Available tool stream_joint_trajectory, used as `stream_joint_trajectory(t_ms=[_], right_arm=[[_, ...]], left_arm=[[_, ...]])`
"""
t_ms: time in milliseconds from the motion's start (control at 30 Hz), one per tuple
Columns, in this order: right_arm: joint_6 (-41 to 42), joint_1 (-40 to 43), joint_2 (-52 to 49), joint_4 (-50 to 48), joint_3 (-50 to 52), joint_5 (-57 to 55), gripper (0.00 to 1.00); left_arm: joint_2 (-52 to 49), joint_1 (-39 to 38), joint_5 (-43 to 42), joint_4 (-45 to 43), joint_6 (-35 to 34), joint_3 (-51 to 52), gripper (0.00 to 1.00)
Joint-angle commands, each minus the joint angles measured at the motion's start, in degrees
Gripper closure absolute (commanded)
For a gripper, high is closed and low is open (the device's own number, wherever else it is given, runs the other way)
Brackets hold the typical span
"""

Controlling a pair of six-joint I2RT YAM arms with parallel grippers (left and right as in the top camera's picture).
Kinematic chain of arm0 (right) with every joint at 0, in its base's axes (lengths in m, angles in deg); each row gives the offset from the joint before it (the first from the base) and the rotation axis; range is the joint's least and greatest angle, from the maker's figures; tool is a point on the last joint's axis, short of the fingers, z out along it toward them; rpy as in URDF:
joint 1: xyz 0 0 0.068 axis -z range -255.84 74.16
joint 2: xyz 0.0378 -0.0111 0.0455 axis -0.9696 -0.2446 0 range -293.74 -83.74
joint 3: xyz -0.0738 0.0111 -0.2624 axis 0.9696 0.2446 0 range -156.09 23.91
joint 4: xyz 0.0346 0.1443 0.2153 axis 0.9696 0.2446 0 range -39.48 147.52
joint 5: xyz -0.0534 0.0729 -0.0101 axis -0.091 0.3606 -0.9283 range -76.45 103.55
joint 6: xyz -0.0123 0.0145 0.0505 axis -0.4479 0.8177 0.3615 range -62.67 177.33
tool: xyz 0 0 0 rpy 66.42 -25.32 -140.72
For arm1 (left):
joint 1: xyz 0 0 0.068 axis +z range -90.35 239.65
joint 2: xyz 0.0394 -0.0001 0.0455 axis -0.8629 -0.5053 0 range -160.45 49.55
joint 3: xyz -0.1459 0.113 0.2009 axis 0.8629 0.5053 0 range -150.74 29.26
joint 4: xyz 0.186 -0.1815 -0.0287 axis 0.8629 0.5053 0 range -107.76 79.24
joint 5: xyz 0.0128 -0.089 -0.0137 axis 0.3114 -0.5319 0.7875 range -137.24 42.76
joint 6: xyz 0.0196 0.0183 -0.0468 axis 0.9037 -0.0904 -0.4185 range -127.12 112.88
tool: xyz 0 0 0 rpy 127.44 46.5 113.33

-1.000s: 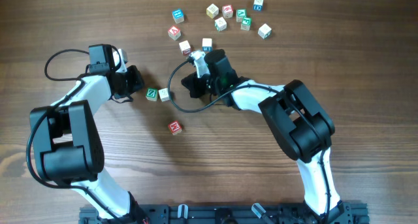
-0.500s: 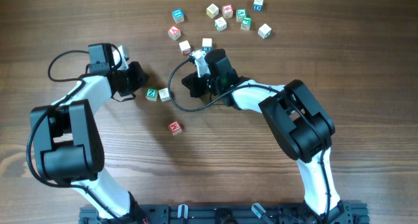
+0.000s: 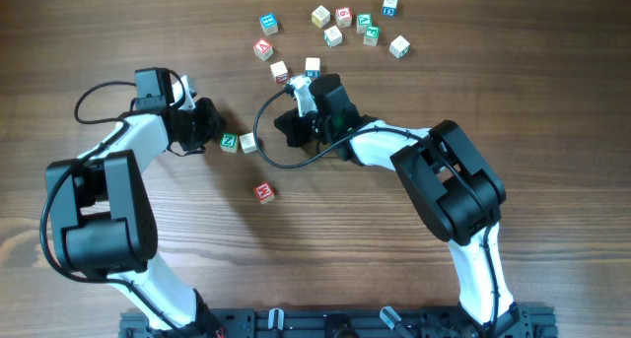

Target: Form a circle

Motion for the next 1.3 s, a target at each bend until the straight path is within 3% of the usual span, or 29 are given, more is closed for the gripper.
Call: stream_joint_trajectory(t_ms=[0,1267], right_arm=[[0.39,-0.02,-1.09,0.74,0.20,-1.84,0.96],[0.39,-0.02,-1.09,0.94,0.20,-1.84,0.96]], left_arm=[[-0.94,-0.07,-0.90,0.72,-0.50,0.42,0.96],[-0.94,-0.07,-3.48,1.90,-0.50,0.42,0.96]])
